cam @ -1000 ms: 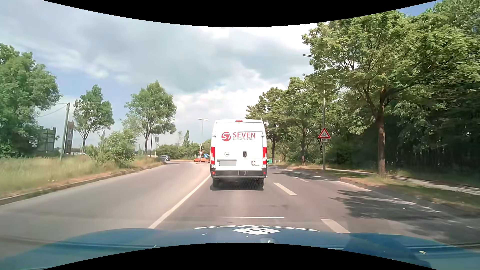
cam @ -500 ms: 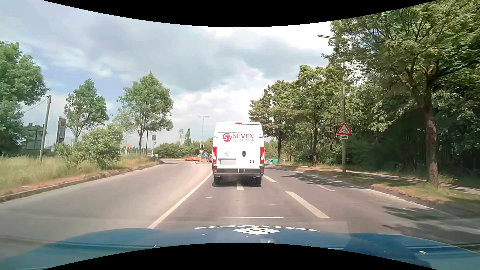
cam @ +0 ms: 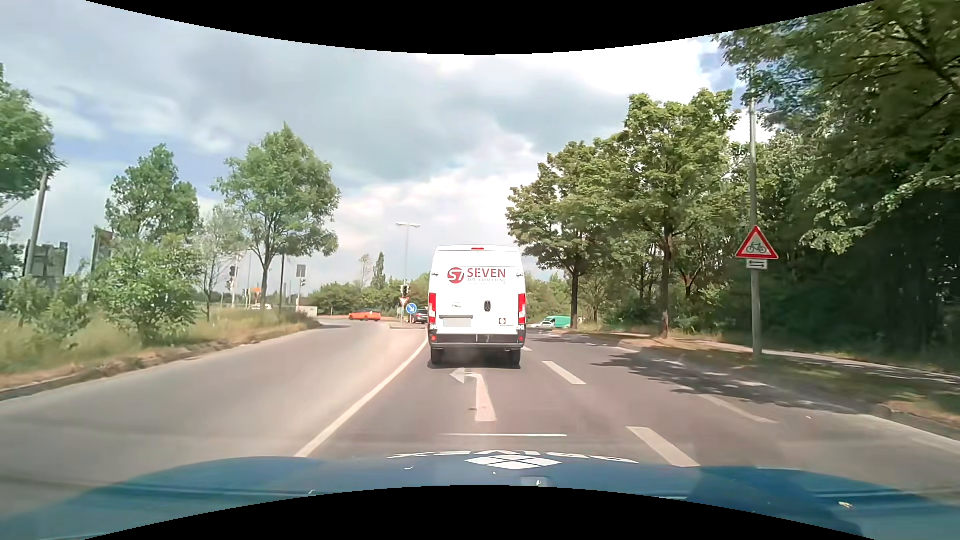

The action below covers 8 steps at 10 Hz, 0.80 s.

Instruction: Follow the waypoints while adhering to traffic rules and regulations

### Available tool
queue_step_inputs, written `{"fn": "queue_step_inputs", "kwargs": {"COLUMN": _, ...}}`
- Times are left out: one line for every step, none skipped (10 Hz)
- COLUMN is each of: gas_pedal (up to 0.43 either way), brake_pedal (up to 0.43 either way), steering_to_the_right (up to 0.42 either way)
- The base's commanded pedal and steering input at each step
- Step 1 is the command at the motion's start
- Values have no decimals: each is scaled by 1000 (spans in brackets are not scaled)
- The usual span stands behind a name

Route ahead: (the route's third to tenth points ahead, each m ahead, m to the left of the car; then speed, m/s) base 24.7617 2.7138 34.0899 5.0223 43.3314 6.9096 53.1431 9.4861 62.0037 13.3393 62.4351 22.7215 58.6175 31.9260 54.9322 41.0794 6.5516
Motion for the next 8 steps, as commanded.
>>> {"fn": "queue_step_inputs", "kwargs": {"gas_pedal": 398, "brake_pedal": 0, "steering_to_the_right": -24}}
{"fn": "queue_step_inputs", "kwargs": {"gas_pedal": 398, "brake_pedal": 0, "steering_to_the_right": -24}}
{"fn": "queue_step_inputs", "kwargs": {"gas_pedal": 370, "brake_pedal": 0, "steering_to_the_right": -25}}
{"fn": "queue_step_inputs", "kwargs": {"gas_pedal": 311, "brake_pedal": 0, "steering_to_the_right": -25}}
{"fn": "queue_step_inputs", "kwargs": {"gas_pedal": 248, "brake_pedal": 0, "steering_to_the_right": -25}}
{"fn": "queue_step_inputs", "kwargs": {"gas_pedal": 240, "brake_pedal": 0, "steering_to_the_right": -26}}
{"fn": "queue_step_inputs", "kwargs": {"gas_pedal": 240, "brake_pedal": 0, "steering_to_the_right": -28}}
{"fn": "queue_step_inputs", "kwargs": {"gas_pedal": 240, "brake_pedal": 0, "steering_to_the_right": -29}}
